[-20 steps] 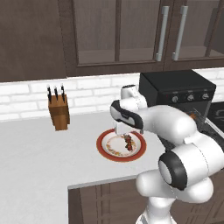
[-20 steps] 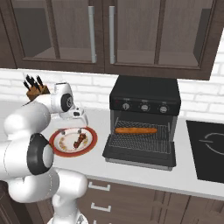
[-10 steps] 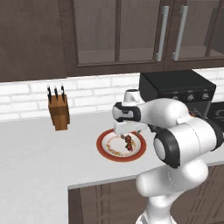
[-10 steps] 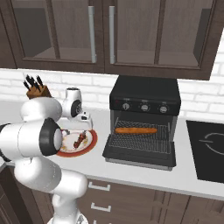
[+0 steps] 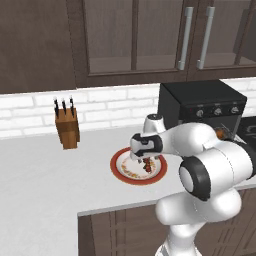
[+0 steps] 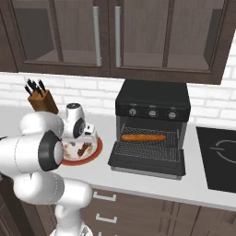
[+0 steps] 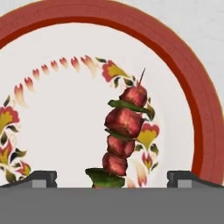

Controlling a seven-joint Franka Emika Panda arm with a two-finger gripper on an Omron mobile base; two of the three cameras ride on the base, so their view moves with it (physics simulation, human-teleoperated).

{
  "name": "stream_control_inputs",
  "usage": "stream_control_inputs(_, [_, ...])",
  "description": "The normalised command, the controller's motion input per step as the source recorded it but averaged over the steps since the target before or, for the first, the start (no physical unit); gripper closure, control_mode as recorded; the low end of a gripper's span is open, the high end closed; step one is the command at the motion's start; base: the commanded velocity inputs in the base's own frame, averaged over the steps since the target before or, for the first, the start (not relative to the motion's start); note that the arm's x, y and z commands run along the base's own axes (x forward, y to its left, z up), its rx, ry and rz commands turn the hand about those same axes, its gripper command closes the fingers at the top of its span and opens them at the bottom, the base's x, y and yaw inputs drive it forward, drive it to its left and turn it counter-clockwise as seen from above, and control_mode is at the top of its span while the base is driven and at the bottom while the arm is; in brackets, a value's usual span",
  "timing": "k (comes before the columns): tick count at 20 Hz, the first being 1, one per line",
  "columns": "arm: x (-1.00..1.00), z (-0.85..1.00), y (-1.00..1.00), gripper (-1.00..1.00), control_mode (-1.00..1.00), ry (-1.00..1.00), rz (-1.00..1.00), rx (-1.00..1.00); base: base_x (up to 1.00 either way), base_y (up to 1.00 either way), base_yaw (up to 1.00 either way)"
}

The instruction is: Pick up the kebab skewer and baguette bread, and place them inside the toaster oven. Close the toaster oven door and start by setting the timer.

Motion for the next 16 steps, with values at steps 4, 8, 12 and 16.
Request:
stream_control_inputs(4, [0.3, -0.02, 0.0, -1.0, -1.0, -0.08, -0.08, 0.0, 0.0, 0.0, 0.0])
stream_control_inputs(8, [0.32, -0.01, 0.0, -1.0, -1.0, -0.08, -0.06, 0.0, 0.0, 0.0, 0.0])
stream_control_inputs(12, [0.23, -0.11, 0.0, -1.0, -1.0, -0.08, -0.03, 0.0, 0.0, 0.0, 0.0])
stream_control_inputs(16, [0.14, -0.19, 0.0, -1.0, -1.0, -0.1, -0.02, 0.0, 0.0, 0.0, 0.0])
